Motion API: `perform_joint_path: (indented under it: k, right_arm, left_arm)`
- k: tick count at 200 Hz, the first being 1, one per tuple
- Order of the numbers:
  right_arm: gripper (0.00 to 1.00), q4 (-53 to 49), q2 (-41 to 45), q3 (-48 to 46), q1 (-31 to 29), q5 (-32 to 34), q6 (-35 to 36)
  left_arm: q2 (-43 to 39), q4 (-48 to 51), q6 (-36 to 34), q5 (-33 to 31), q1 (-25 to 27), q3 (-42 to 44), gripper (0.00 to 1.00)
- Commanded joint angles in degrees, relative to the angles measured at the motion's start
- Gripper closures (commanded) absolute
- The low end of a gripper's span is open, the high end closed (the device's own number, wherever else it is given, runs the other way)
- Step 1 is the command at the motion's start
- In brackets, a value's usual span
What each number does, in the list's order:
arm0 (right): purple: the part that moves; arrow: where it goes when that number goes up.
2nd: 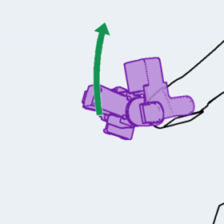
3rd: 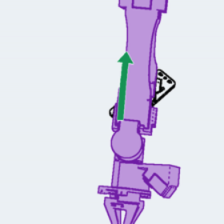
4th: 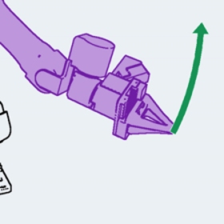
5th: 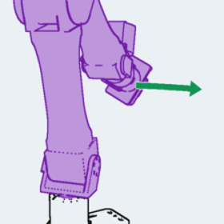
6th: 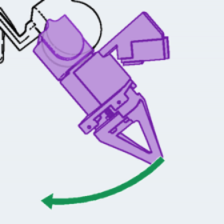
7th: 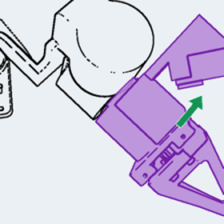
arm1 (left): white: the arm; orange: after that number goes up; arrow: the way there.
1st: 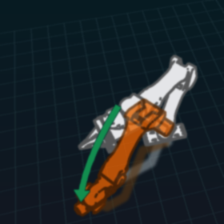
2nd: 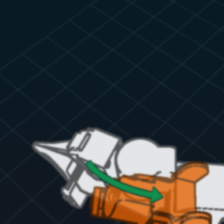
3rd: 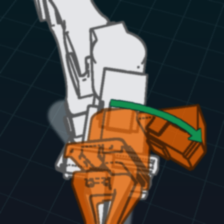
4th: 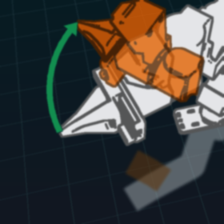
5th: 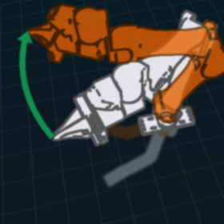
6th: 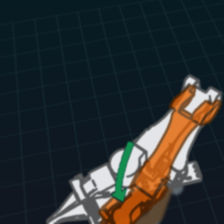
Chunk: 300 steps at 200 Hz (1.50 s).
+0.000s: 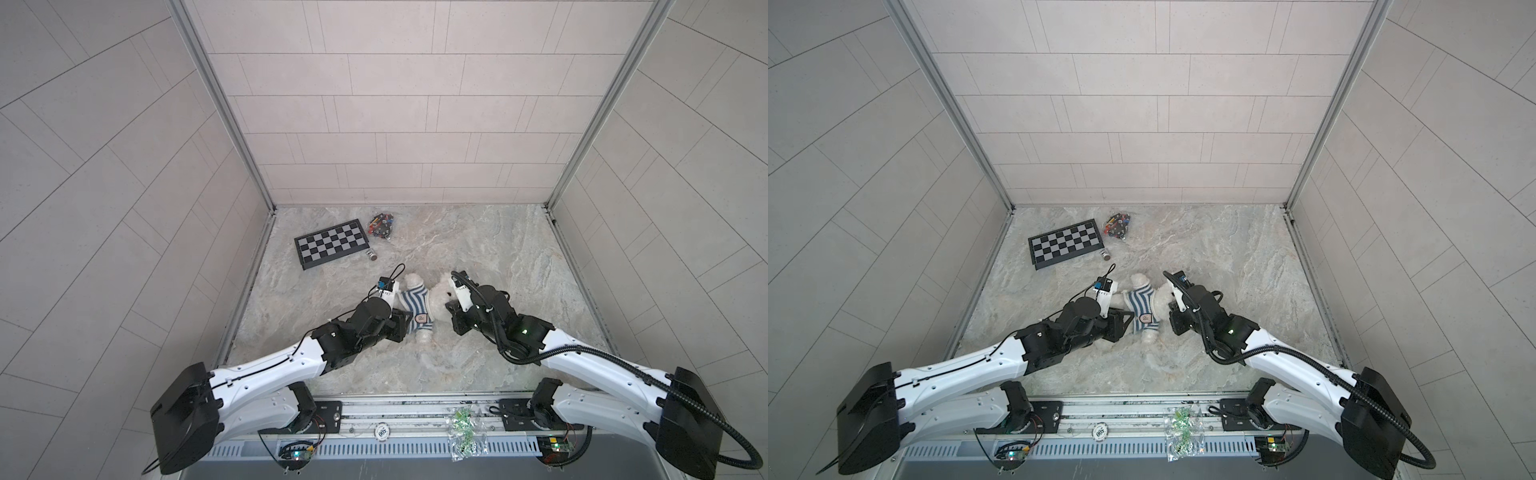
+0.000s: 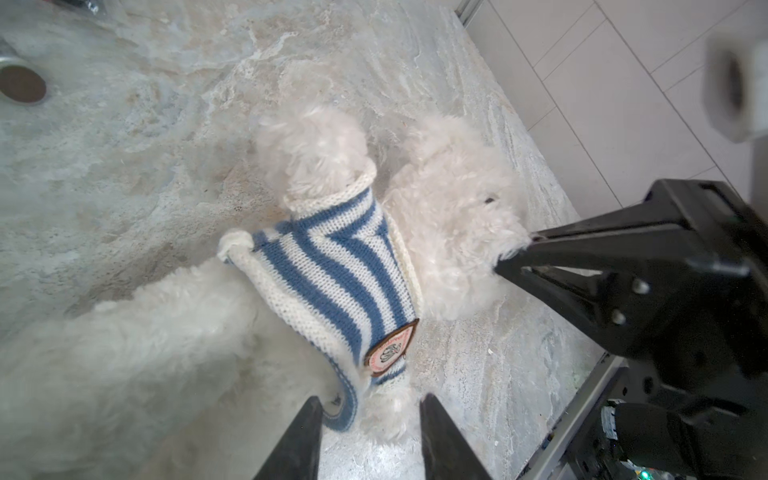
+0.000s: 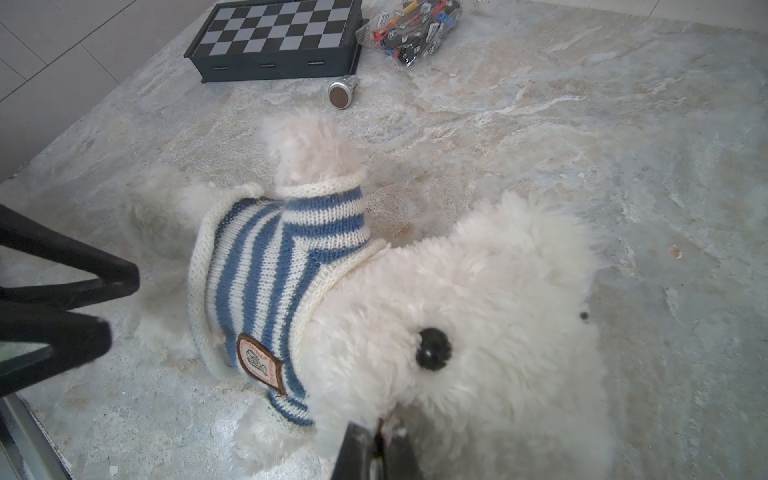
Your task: Dress the teddy bear
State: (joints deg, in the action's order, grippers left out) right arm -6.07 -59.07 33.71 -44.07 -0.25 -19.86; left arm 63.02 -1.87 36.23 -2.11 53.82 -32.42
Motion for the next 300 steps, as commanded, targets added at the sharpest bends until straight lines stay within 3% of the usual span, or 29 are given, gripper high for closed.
perform_joint_path:
  k: [1, 36, 77, 140, 217, 269, 300]
  right_arm:
    - [1.0, 0.0, 1.4, 0.6, -2.2, 3.0, -1.8]
    - [1.0, -0.7, 3.1, -0.2, -3.8, 4.3, -2.3]
    - [1.0, -3.2, 6.3, -0.7, -4.0, 5.1, -1.8]
    - [1.0, -7.4, 10.2, -0.2, -3.9, 5.7, -0.9]
    - [1.0, -6.4, 8.6, 0.7, -4.1, 4.0, -1.2]
    - [1.0, -6.7, 8.5, 1.0, -4.1, 4.4, -1.4]
    - [1.0, -6.2, 8.0, 1.2, -4.1, 4.2, -1.5]
  left_arm:
    - [3.1, -4.0, 2.2, -0.3, 0.2, 0.2, 0.59]
    - [6.4, -3.9, 1.8, -2.8, 0.2, -0.9, 0.66]
    - [6.7, -3.9, 2.0, -4.4, -0.6, 0.5, 1.0]
    - [-1.1, -1.3, 0.3, -2.9, -6.8, 6.0, 1.0]
    - [4.8, -5.7, -1.8, 4.1, -6.6, 3.9, 1.0]
    - [-1.8, -0.9, -1.6, 0.5, -2.5, 4.0, 0.71]
    - [-0.6, -3.7, 1.9, -2.4, 2.1, 4.4, 0.62]
